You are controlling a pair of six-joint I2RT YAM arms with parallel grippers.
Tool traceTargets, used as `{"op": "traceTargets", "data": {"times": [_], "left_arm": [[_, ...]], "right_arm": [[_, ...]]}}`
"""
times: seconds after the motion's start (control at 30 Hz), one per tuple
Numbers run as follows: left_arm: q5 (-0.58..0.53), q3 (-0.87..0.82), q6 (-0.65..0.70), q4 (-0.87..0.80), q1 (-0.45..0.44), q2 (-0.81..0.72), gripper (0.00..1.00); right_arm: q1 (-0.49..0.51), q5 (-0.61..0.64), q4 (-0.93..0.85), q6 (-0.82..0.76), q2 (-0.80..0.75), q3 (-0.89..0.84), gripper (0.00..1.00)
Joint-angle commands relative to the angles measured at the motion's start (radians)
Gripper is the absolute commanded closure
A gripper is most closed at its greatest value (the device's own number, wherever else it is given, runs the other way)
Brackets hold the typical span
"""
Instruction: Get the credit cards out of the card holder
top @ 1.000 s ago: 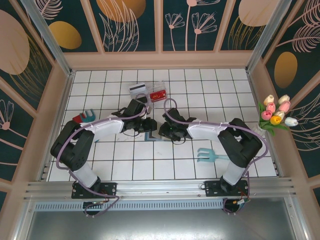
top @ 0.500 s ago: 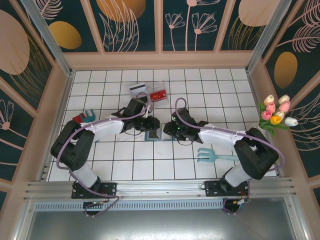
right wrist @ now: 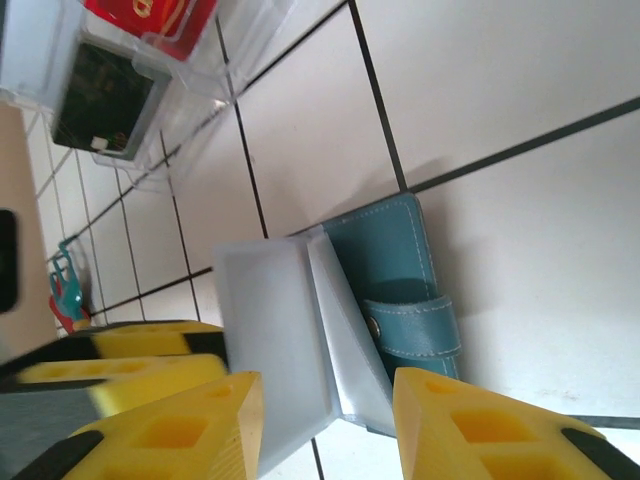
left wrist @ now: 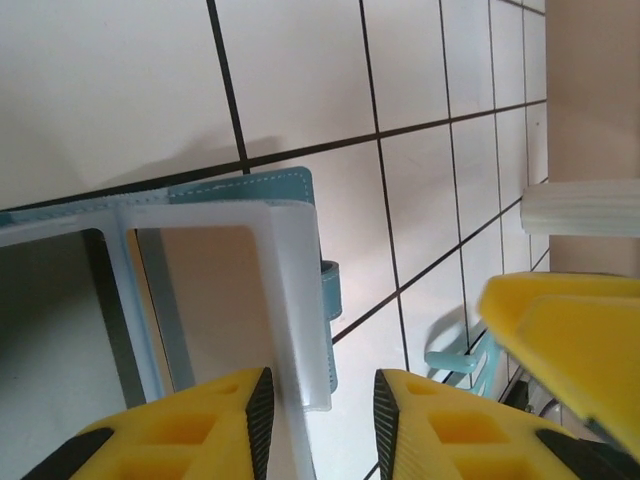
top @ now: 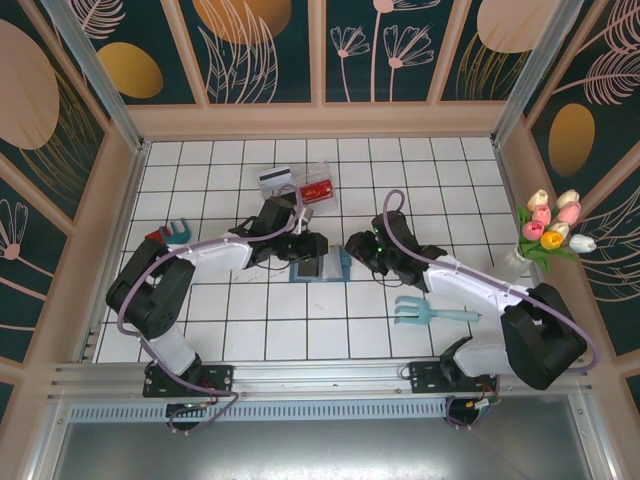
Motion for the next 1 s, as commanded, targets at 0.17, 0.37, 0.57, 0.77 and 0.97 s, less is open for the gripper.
{"op": "traceTargets", "data": {"times": [0.17, 0.37, 0.57, 0.77, 0.97], "left_arm": [[-0.018, 0.044, -0.009, -0.010, -0.021, 0.061, 0.61], [-0.129, 0.050, 0.019, -0.084, -0.020, 0.023, 0.63], [-0.132, 0.050, 0.027, -0.080, -0.017, -0.003, 0.61], [-0.086, 0.048, 0.023, -0.038, -0.016, -0.046, 0.53], [-0.139, 0.029, 0.018, -0.076, 0.006, -0.088, 0.54]], "right_arm": [[-0.012, 0.020, -0.016, -0.010, -0.001, 0.023, 0.60], [0.000, 0.012, -0.022, -0.026, 0.021, 0.054, 0.60], [0.032, 0.017, -0.030, -0.041, 0.059, 0.094, 0.61], [0.066, 0.033, -0.043, -0.050, 0.085, 0.125, 0.61], [0.084, 0.050, -0.061, -0.081, 0.093, 0.152, 0.60]]}}
